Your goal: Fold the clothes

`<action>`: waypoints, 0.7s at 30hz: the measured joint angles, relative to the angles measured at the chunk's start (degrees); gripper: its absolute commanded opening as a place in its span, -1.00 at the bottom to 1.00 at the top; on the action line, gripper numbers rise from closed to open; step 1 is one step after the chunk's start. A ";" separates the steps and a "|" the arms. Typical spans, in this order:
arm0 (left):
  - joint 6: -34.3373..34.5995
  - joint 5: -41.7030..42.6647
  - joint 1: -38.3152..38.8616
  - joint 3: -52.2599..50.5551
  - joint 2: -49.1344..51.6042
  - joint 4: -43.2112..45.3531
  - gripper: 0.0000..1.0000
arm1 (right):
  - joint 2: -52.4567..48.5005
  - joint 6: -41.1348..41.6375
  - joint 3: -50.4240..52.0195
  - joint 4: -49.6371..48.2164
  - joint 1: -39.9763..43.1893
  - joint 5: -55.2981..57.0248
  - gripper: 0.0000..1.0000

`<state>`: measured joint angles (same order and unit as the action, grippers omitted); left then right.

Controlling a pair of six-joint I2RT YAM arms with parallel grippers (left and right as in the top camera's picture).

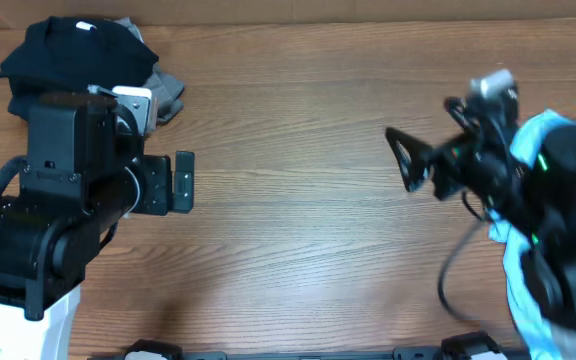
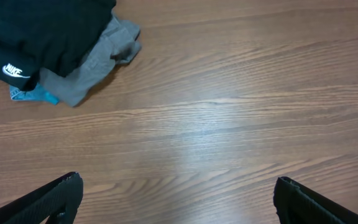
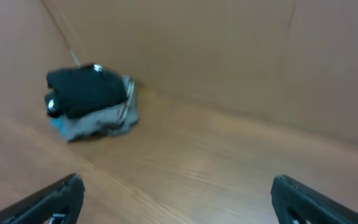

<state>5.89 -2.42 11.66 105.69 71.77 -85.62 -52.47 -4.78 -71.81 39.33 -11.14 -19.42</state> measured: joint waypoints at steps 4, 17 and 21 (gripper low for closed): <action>0.00 -0.02 0.00 0.00 0.11 0.02 1.00 | 11.52 -3.56 10.21 -5.18 0.00 2.80 1.00; 0.00 -0.02 0.00 0.00 0.26 -0.11 1.00 | 46.90 -5.42 50.69 -18.16 0.00 6.80 1.00; 0.00 -0.04 0.00 0.00 0.26 -0.09 1.00 | 51.45 -5.40 58.62 -20.37 -0.26 6.75 1.00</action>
<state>5.89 -2.46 11.66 105.69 72.03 -85.71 -1.02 -10.17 -13.19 18.96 -11.40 -12.67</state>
